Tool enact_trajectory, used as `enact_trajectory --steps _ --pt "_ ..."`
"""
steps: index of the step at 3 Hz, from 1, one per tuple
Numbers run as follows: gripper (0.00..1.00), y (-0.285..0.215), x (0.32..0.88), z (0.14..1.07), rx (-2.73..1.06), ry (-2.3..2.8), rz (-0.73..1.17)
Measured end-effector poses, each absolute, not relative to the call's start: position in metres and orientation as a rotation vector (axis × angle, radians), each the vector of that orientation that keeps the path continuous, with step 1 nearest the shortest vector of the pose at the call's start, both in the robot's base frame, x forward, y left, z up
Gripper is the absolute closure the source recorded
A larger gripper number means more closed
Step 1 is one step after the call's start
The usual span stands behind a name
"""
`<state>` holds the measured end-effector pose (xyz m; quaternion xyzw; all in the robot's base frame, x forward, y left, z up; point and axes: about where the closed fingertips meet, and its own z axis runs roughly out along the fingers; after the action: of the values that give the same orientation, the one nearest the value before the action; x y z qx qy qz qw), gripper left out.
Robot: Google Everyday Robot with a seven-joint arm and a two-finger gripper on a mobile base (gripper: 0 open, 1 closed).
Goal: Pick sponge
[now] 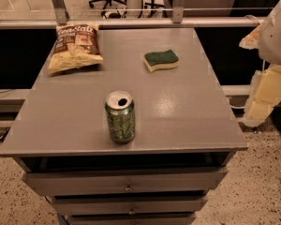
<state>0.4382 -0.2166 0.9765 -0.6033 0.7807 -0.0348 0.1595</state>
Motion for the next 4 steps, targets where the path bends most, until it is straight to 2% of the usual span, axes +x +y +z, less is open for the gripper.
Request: enact_trajectory --steps 2,3,4 --pt "0.0 -0.211 0.451 0.976 -1.723 2.19 -0.095" --pt "0.0 -0.197 0.512 0.962 -1.72 2.088 -0.039" --pt "0.0 -0.179 0.597 0.926 -1.684 2.016 0.094"
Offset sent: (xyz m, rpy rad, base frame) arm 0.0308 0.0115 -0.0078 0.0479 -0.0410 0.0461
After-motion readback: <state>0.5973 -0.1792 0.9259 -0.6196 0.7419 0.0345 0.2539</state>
